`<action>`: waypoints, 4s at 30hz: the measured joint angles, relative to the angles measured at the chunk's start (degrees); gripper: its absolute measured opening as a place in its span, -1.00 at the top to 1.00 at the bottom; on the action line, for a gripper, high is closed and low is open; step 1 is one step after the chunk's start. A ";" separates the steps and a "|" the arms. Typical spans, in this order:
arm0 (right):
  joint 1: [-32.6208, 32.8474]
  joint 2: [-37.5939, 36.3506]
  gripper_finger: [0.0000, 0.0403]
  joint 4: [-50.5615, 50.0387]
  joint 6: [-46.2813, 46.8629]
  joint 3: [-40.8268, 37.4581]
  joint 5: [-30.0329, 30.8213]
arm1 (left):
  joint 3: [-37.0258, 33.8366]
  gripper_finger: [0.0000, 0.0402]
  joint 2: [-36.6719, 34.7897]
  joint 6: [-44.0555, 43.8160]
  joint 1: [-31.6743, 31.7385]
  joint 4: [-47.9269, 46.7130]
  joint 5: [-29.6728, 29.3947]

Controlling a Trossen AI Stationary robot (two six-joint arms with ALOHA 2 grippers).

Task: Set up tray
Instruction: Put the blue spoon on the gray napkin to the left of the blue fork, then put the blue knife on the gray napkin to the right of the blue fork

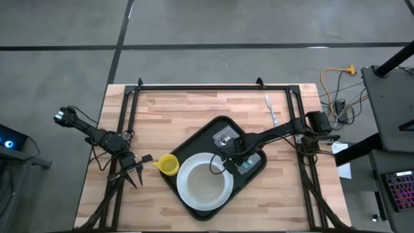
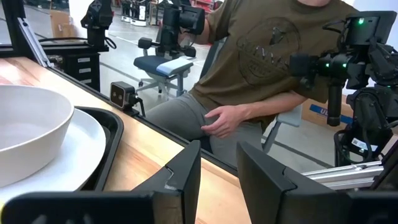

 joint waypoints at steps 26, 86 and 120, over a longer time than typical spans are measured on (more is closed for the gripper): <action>-0.02 -0.44 0.31 -0.48 -1.17 1.26 -1.69 | 0.00 0.56 0.00 0.00 0.00 0.00 0.19; -29.67 -35.28 0.37 -12.68 -1.39 -23.65 8.79 | 0.00 0.56 0.00 0.00 0.00 0.01 0.20; -52.59 -19.74 0.41 1.10 -24.66 -26.16 7.32 | 0.00 0.56 0.00 0.00 0.02 0.02 0.13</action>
